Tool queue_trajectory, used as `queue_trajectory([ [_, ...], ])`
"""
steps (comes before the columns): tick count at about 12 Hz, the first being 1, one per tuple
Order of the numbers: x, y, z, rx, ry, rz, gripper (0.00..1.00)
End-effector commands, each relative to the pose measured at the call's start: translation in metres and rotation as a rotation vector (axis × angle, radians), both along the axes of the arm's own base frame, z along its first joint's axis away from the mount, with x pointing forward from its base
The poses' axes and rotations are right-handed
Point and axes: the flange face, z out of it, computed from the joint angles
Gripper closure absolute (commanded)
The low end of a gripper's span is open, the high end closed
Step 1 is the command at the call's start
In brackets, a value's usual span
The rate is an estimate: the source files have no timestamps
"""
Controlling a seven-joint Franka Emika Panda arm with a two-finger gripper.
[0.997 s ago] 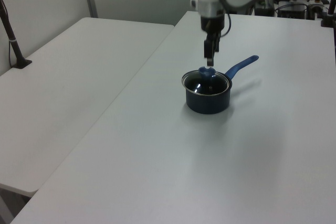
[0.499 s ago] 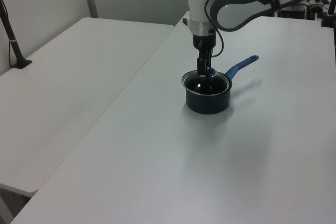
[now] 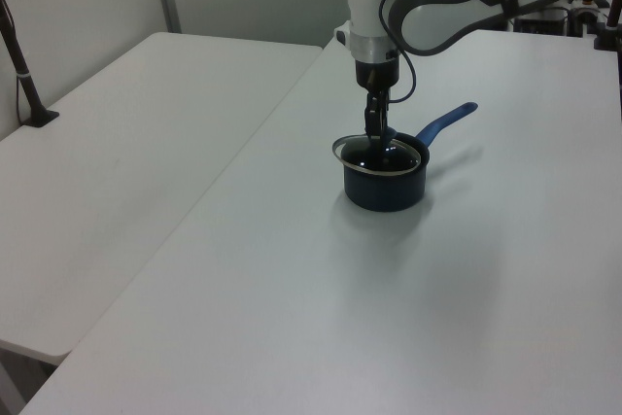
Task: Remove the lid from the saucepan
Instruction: 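Close the gripper on the blue knob of the glass lid, then lift the glass lid up off the saucepan rim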
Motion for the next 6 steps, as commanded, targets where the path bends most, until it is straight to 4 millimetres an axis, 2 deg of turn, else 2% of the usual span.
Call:
queue_trajectory([
  [1,-0.013,-0.011,0.042,0.009,0.018,0.023,0.62],
  [2,-0.020,-0.018,0.054,0.008,0.044,0.054,0.62],
  [3,-0.034,-0.038,0.082,0.026,0.041,0.083,0.62],
  [4,-0.055,-0.056,0.095,0.043,0.063,0.129,0.62],
  [5,-0.077,-0.070,0.102,0.052,0.098,0.165,0.62],
  [6,-0.098,-0.083,0.099,0.042,0.122,0.193,0.62],
])
